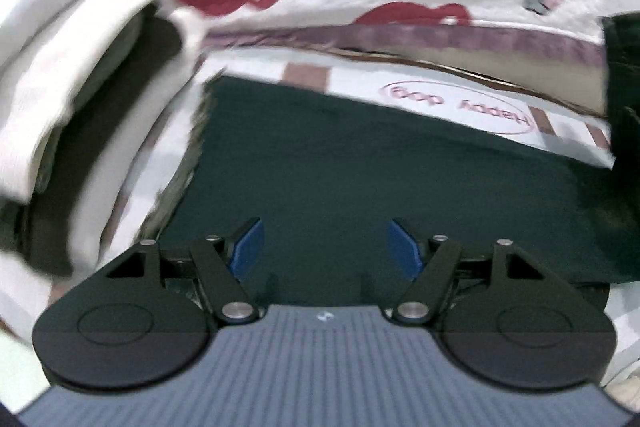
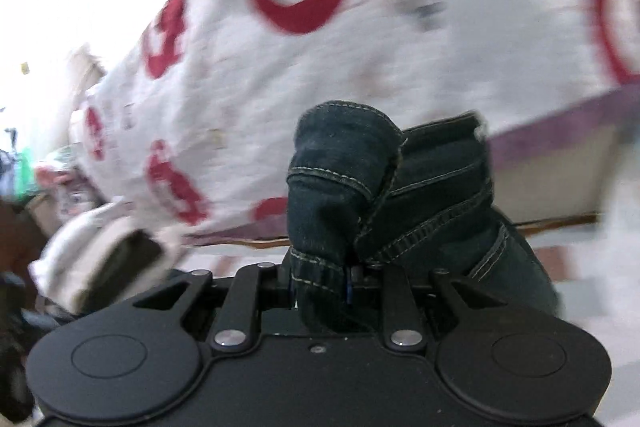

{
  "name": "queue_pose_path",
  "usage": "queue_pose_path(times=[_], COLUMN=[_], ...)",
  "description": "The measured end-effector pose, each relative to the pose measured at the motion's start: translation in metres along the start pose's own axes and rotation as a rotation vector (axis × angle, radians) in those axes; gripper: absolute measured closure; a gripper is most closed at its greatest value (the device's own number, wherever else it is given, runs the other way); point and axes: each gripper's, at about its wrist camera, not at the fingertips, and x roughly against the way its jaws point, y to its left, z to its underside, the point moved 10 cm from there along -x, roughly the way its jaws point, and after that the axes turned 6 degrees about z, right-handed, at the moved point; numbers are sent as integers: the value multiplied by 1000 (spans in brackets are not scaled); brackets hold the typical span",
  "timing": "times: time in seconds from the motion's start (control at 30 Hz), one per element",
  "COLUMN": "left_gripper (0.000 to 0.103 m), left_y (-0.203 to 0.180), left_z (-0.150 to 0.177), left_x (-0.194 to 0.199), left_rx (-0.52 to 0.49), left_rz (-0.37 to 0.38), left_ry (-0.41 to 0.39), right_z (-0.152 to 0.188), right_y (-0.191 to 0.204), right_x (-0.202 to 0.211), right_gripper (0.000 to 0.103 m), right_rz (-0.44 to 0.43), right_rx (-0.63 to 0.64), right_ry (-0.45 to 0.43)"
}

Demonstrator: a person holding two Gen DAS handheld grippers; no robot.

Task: Fold clothes

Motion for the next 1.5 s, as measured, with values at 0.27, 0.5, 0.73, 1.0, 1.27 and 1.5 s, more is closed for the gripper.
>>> queue_pose_path(times=[0.27,0.5,0.73,1.0,1.27,1.5], left_gripper=[35,36,44,43,42,41], left_y=[44,30,16,53,93,87], left_z=[37,30,28,15,18,33], left_x=[-7,-26,-38,-21,-27,-38], left_rx=[237,274,309,311,335,333], left_rz=[88,206,324,261,213,260], left_ry=[13,3,28,-50,-54,-18], right_z=[36,102,83,-1,37,135], right_y=[109,112,114,169,302,304], right_x=[-94,-103,-102,-109,-180,-204], right_gripper=[79,80,79,79,77,64], right_rz=[-30,16,45,43,-81,-210], right_rx=[56,81,66,83,354,292], right_ry=[139,219,211,16,24,348])
